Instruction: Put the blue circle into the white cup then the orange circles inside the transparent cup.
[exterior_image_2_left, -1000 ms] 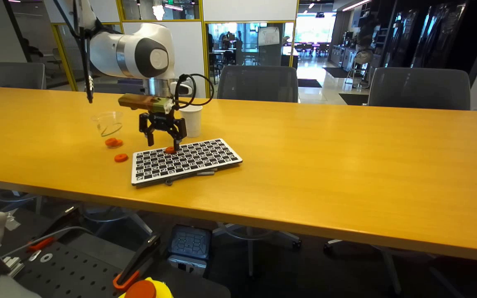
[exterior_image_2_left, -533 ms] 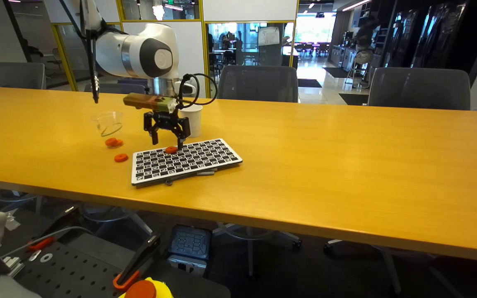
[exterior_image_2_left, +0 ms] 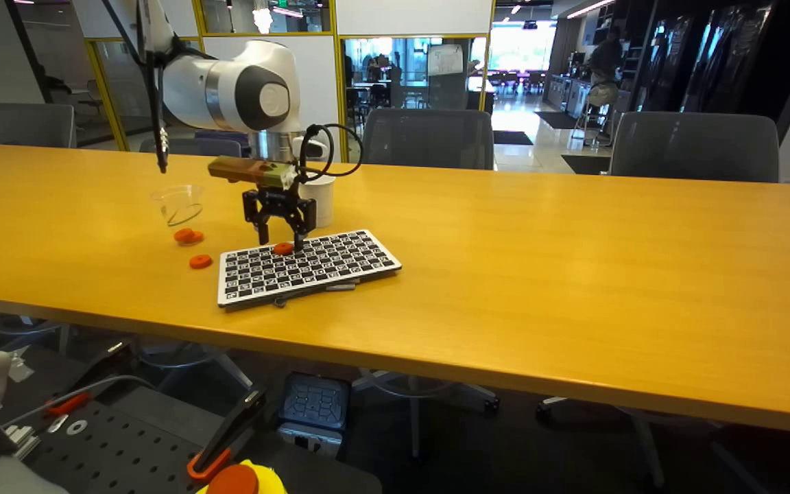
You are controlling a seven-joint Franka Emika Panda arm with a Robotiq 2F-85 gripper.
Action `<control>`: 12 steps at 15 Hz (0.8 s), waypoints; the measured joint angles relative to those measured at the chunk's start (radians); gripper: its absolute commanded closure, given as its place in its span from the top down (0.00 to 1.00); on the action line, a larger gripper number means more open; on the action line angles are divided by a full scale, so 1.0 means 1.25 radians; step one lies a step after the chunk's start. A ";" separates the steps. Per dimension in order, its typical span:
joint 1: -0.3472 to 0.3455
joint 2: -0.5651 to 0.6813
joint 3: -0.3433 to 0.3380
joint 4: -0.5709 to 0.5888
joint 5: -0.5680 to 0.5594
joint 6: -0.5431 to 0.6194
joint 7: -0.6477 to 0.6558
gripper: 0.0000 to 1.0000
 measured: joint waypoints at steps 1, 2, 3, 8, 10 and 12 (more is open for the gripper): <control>0.000 0.000 0.000 0.000 0.000 0.000 0.001 0.42; 0.000 0.001 -0.001 0.000 0.000 0.000 0.003 0.35; 0.000 0.001 -0.001 0.000 0.000 0.000 0.004 0.29; 0.000 0.001 -0.004 0.003 0.000 0.000 0.012 0.24; 0.004 0.001 -0.004 0.003 0.000 0.000 0.016 0.24; 0.015 -0.003 -0.001 0.003 -0.012 0.000 0.016 0.24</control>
